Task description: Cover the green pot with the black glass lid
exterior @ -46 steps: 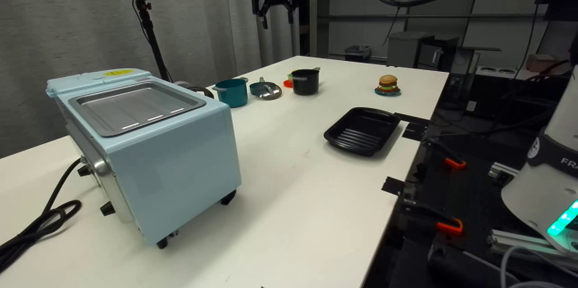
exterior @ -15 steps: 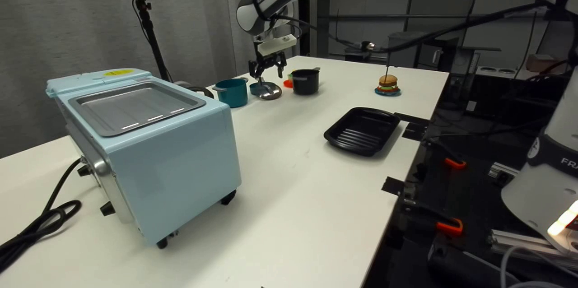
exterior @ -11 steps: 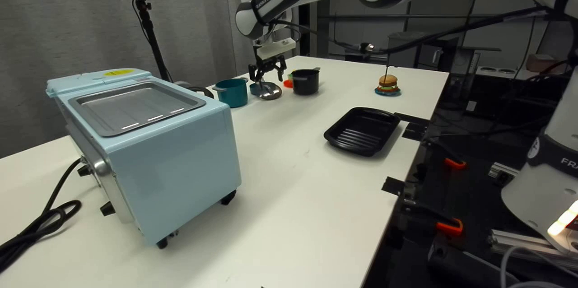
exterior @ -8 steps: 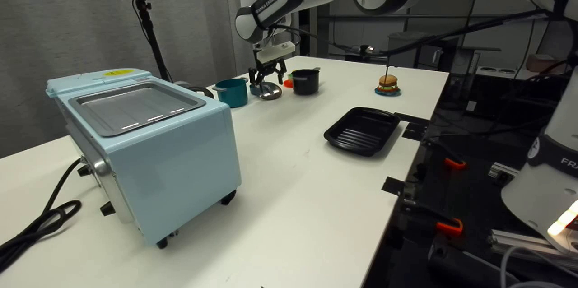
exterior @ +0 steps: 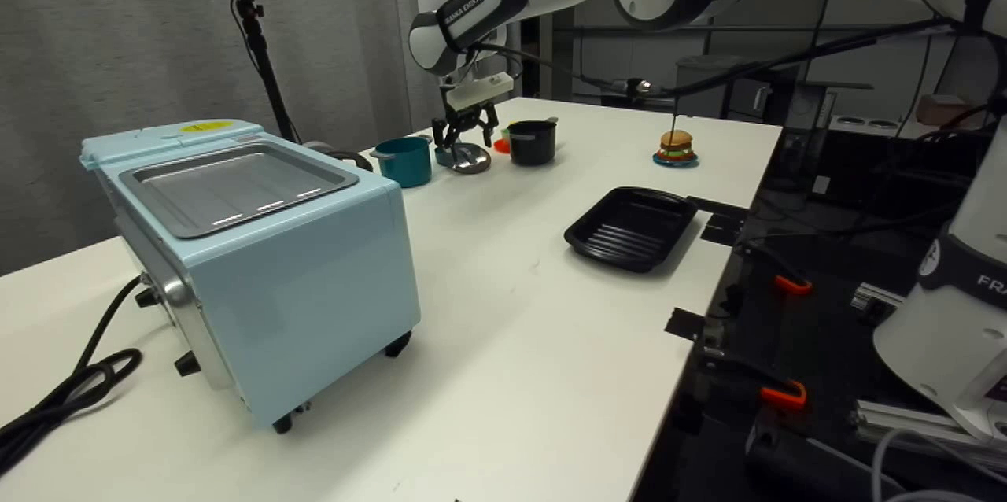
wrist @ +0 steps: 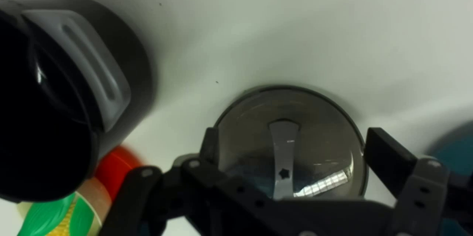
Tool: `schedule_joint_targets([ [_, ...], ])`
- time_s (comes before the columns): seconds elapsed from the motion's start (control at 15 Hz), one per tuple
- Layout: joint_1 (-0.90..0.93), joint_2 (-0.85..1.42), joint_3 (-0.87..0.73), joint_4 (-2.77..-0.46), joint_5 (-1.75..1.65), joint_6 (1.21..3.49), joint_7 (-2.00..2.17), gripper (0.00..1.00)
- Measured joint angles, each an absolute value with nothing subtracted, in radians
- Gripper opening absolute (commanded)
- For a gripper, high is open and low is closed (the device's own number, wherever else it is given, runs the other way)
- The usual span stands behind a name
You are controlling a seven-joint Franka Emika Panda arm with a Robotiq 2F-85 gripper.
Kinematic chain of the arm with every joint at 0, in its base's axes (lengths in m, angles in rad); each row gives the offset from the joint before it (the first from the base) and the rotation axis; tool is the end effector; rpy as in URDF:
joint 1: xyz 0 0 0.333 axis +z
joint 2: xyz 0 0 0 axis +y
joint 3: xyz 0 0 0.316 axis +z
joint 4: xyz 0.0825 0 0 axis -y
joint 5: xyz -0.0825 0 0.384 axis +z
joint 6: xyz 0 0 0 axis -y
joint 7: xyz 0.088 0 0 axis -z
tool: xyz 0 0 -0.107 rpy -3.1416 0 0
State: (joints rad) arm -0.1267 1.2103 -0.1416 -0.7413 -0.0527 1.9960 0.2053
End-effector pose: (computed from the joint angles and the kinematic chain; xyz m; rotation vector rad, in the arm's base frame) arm 0.7889 -0.1620 0.2025 2.9130 -0.5277 0.0726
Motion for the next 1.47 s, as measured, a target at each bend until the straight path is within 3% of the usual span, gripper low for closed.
schedule_joint_targets([
  [0.4, -0.125, 1.23, -0.136, -0.746, -0.051, 2.083, 0.205, 0.96],
  [0.47, -0.125, 1.235, -0.135, -0.748, -0.05, 2.092, 0.205, 0.74],
  [0.67, -0.125, 1.244, -0.133, -0.753, -0.048, 2.109, 0.205, 0.63],
  [1.2, -0.123, 1.226, -0.128, -0.751, -0.044, 2.109, 0.205, 0.01],
  [1.47, -0.123, 1.223, -0.128, -0.752, -0.043, 2.109, 0.205, 0.04],
])
